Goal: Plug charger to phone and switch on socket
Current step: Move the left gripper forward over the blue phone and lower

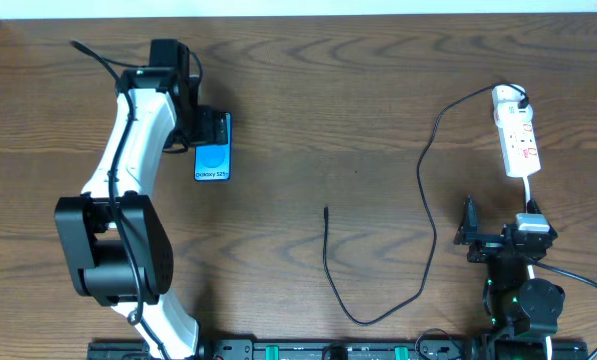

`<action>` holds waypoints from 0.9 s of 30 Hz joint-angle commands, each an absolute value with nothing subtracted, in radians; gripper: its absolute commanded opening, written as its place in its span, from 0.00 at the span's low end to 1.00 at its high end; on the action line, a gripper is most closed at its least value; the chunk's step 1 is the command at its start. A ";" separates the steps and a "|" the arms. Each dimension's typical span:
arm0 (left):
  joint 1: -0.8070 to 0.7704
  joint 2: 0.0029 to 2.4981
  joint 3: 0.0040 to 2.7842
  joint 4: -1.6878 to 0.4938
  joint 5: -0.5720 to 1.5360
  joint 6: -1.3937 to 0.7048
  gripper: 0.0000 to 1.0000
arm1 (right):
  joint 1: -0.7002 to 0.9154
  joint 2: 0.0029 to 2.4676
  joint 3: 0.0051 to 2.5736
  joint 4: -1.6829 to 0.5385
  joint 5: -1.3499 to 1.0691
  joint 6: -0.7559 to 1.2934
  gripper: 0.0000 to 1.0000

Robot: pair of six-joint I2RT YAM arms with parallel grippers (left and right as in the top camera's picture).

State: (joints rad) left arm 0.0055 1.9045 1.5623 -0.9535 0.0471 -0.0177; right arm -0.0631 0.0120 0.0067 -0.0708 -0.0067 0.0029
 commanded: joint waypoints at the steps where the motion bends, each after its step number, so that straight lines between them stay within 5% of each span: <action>1: 0.010 1.939 1.679 -0.992 0.086 0.004 0.99 | -0.057 0.006 0.006 -0.075 -0.002 -0.008 0.99; 9: 0.010 2.113 1.903 -1.136 0.087 0.007 0.98 | -0.057 0.006 0.006 -0.075 -0.002 -0.008 0.99; 27: 0.010 2.191 1.789 -1.053 0.087 -0.012 0.98 | -0.057 0.006 0.006 -0.075 -0.002 -0.008 0.99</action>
